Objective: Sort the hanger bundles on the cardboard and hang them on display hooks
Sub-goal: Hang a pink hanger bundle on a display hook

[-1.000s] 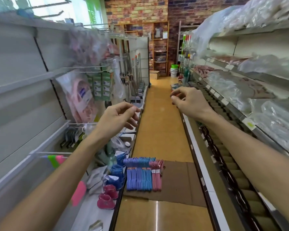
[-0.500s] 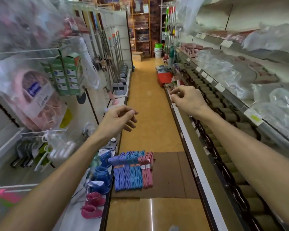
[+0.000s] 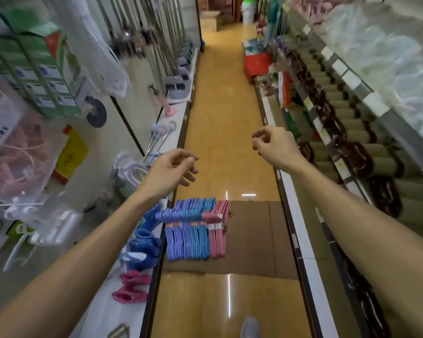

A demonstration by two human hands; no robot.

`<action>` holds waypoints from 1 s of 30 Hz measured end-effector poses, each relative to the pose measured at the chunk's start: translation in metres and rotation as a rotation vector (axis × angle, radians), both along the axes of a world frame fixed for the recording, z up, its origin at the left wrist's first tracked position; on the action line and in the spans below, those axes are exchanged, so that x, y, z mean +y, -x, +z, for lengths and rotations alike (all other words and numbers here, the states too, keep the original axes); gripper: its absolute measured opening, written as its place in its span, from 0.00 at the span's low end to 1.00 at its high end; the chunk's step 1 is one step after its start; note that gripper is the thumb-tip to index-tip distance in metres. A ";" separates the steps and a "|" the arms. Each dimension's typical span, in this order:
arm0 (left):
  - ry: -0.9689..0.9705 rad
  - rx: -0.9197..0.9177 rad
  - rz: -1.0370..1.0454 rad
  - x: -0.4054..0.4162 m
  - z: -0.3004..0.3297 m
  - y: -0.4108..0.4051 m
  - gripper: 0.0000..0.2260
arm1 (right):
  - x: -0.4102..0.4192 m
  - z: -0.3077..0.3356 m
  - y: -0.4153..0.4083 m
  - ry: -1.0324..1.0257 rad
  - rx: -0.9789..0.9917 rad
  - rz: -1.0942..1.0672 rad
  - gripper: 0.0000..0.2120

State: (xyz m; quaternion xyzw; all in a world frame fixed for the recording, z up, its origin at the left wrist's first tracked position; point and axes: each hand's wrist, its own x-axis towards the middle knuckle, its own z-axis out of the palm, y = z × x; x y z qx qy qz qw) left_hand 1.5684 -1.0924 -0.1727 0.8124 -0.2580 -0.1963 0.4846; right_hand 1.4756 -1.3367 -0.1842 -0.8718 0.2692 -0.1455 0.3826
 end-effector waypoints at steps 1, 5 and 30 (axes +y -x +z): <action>-0.009 0.010 0.001 -0.006 -0.012 -0.008 0.08 | -0.006 -0.013 -0.008 -0.023 0.017 -0.008 0.11; 0.014 0.083 0.049 -0.027 -0.074 -0.036 0.09 | -0.024 -0.077 -0.037 -0.093 0.091 -0.026 0.11; 0.126 0.253 0.255 -0.060 -0.663 -0.160 0.08 | -0.022 -0.696 -0.133 -0.384 0.297 -0.155 0.06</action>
